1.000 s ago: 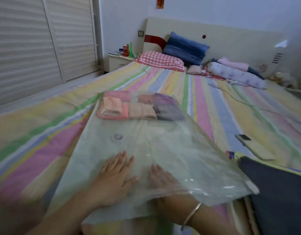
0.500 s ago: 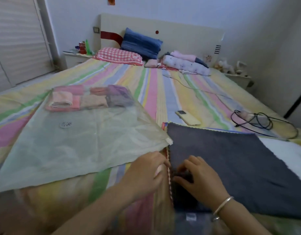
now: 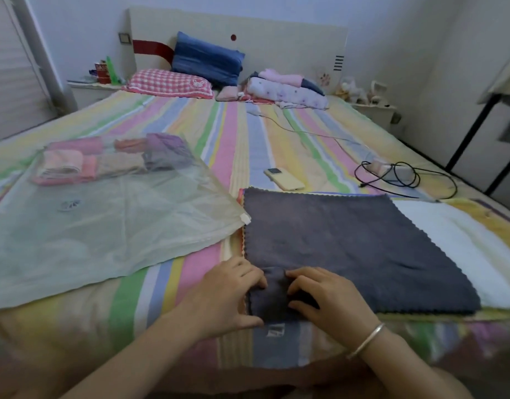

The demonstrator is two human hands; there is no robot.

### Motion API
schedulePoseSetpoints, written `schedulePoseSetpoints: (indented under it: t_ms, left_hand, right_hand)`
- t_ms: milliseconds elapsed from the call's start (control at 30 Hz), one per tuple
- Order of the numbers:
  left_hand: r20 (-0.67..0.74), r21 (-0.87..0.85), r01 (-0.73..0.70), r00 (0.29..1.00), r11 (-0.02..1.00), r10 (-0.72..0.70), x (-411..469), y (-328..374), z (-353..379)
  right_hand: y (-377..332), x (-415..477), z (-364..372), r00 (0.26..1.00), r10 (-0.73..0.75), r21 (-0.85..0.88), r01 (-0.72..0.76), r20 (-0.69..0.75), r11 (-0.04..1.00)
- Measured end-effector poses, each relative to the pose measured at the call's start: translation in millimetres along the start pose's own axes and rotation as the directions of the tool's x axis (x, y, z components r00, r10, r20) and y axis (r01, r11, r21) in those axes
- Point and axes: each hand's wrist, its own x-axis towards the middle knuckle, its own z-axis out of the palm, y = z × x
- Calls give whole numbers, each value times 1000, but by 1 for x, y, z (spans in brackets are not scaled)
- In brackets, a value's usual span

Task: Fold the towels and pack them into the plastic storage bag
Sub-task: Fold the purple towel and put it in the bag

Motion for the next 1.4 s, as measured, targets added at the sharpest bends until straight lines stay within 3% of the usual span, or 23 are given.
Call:
schedulePoseSetpoints:
  t_ms: [100,233,333,400,567,700,800,867,933,1000,1100,1200,1333,1400]
  left_hand:
    - [-30,-28,31,999,999,-32,-3,4,1]
    - [-77,-107,110,990,988,-118,-4,4,-1]
    - [-127,-43,106,986,993,-111,-2,8,-5]
    - [-157,25,124,980,992,-119,0,12,-6]
    - [-70,58,220,974,974,-215,9,25,-7]
    - [-258,-243,244,917,939,-305,19,27,-7]
    - [-291,-499,212,872,840,-393,24,26,-9]
    - [-261,-606,205,862,769,-436,26,28,-14]
    - [-256,-639,205,852,741,-456,26,28,-15]
    - [-263,-651,206,842,731,-471,24,27,-13]
    - [-245,-658,217,843,721,-478,20,27,-10]
    - [-232,-656,235,842,718,-487,15,30,-6]
    - [-194,-653,270,843,707,-501,8,30,1]
    - [-174,-632,274,862,725,-477,5,31,4]
  right_hand:
    - [-2,0,4,996,61,89,-54,-71,995]
    - [-1,4,5,951,299,284,-268,-72,921]
    - [-2,9,2,899,434,371,-384,-57,845]
    - [-4,12,1,876,480,428,-415,-49,803]
    - [-8,15,0,836,546,502,-450,-55,739]
    - [-15,12,-3,862,504,457,-428,-52,780]
    - [-31,-2,-10,836,324,272,-219,-443,937]
    - [-46,-15,-12,791,251,264,-118,-558,957]
    - [-54,-27,-11,829,294,348,-129,-476,929]
    - [-48,-33,-7,834,435,496,-234,-340,836]
    - [-13,-38,-16,673,714,719,-397,-195,571]
    - [36,-45,-35,465,883,786,-520,-70,336]
    - [77,-57,-60,264,964,799,-585,23,141]
    - [93,-60,-64,203,979,710,-690,0,143]
